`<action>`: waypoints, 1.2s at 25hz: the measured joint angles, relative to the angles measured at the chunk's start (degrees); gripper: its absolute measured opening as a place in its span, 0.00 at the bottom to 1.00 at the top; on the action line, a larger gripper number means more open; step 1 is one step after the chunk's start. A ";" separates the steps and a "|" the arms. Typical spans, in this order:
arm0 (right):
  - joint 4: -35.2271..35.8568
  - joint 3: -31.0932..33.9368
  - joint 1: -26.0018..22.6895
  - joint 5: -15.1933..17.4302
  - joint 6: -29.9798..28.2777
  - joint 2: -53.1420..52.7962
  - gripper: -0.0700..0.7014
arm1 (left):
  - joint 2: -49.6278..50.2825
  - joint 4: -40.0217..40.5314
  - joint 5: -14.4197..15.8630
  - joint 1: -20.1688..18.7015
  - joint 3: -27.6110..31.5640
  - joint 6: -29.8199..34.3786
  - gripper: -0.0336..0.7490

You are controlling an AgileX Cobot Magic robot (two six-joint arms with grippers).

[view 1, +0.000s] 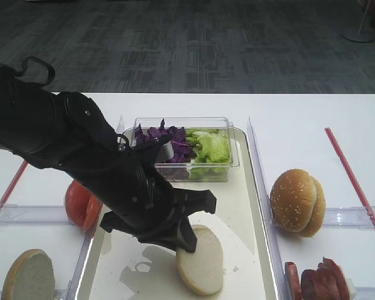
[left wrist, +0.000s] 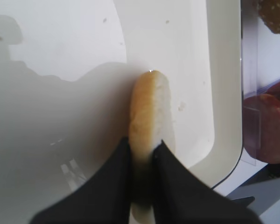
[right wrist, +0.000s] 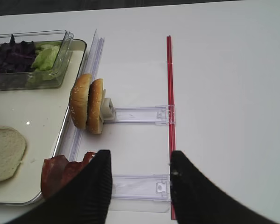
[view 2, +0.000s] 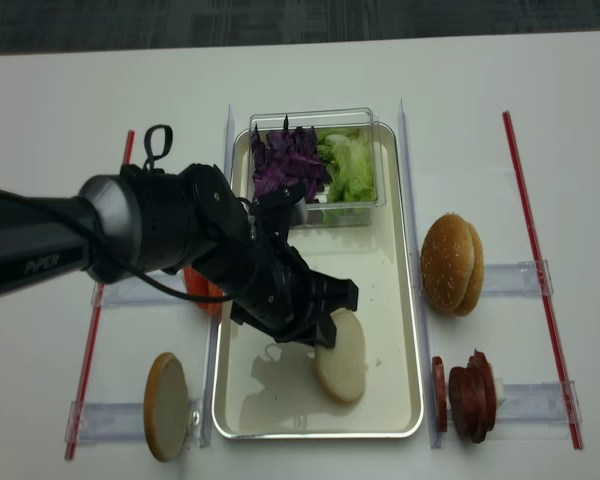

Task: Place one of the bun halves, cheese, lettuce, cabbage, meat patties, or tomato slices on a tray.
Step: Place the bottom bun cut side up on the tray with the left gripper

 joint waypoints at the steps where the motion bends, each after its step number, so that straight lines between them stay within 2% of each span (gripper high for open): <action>1: 0.00 0.00 0.00 0.00 0.00 0.00 0.53 | 0.00 0.00 0.00 0.00 0.00 0.00 0.13; 5: 0.00 0.00 0.00 0.00 0.00 0.00 0.53 | 0.00 0.81 -0.24 0.00 0.00 0.07 0.13; 24: 0.00 0.00 0.00 0.00 0.00 0.00 0.53 | 0.09 3.94 -1.40 0.00 0.00 0.07 0.35; 30: 0.00 0.00 0.00 0.00 0.00 0.00 0.53 | 0.09 5.34 -1.29 0.00 0.00 -0.03 0.37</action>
